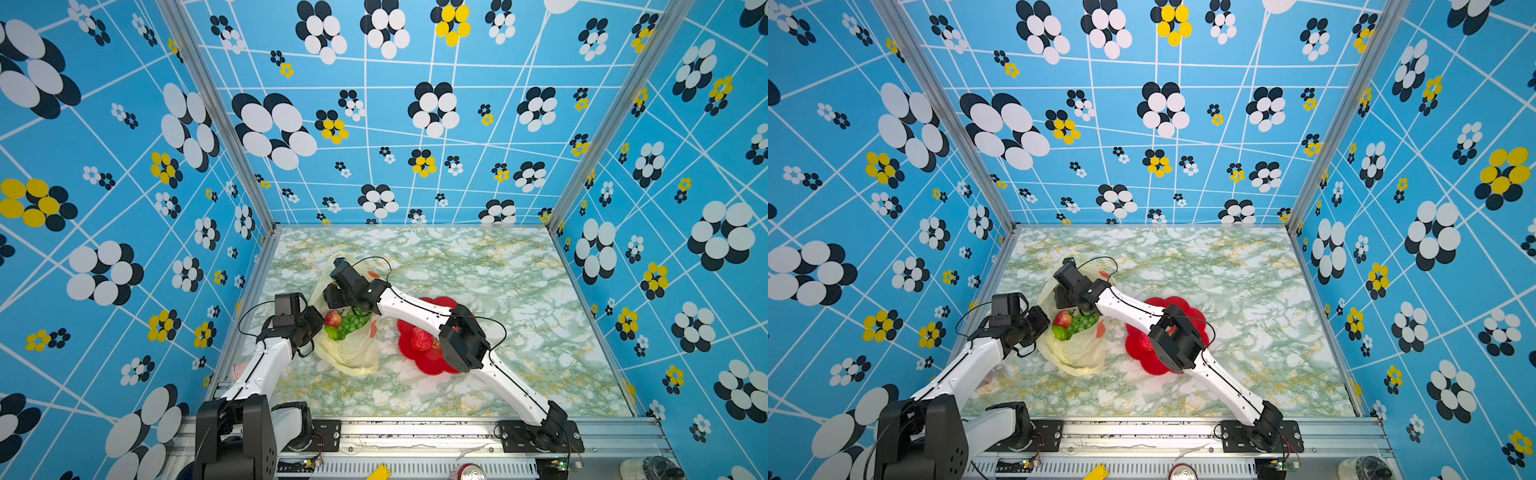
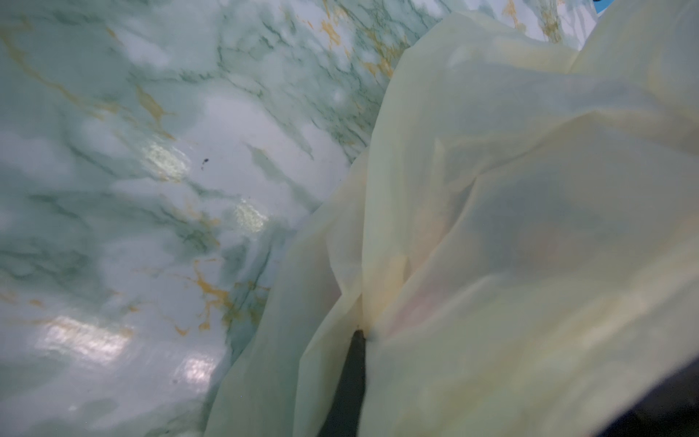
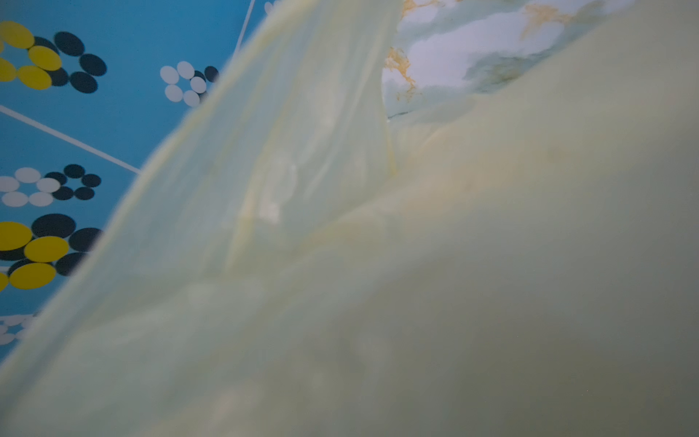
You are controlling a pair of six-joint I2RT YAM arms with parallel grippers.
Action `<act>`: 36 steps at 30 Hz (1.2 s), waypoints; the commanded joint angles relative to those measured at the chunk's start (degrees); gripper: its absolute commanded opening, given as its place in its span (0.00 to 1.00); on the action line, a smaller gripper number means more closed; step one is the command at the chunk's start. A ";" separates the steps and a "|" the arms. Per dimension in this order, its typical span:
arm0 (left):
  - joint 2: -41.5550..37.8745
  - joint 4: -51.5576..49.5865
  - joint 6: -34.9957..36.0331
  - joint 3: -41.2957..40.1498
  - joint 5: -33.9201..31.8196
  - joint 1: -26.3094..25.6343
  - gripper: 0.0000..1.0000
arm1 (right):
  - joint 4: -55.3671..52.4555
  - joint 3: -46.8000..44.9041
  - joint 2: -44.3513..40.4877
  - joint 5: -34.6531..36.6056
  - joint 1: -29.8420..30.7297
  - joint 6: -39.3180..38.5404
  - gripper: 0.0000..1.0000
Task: Take fruits out of the plastic bag
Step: Pick up the fruit from the plastic bag, then place the fruit on the plate.
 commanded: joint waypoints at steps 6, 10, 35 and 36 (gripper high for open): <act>10.98 14.22 -2.40 4.58 -0.01 0.79 0.00 | 10.70 -16.59 -12.56 -2.56 -0.03 -1.23 0.52; 16.03 19.28 -3.48 7.57 0.81 0.74 0.00 | 13.88 -24.11 -17.37 -2.25 -0.11 -1.23 0.52; 15.64 16.64 4.48 7.95 0.26 -3.81 0.00 | 24.40 -82.94 -67.42 18.95 -1.68 -5.07 0.50; 15.55 16.76 4.48 7.85 0.34 -3.79 0.00 | 23.33 -84.23 -68.85 19.74 -1.41 -4.61 0.50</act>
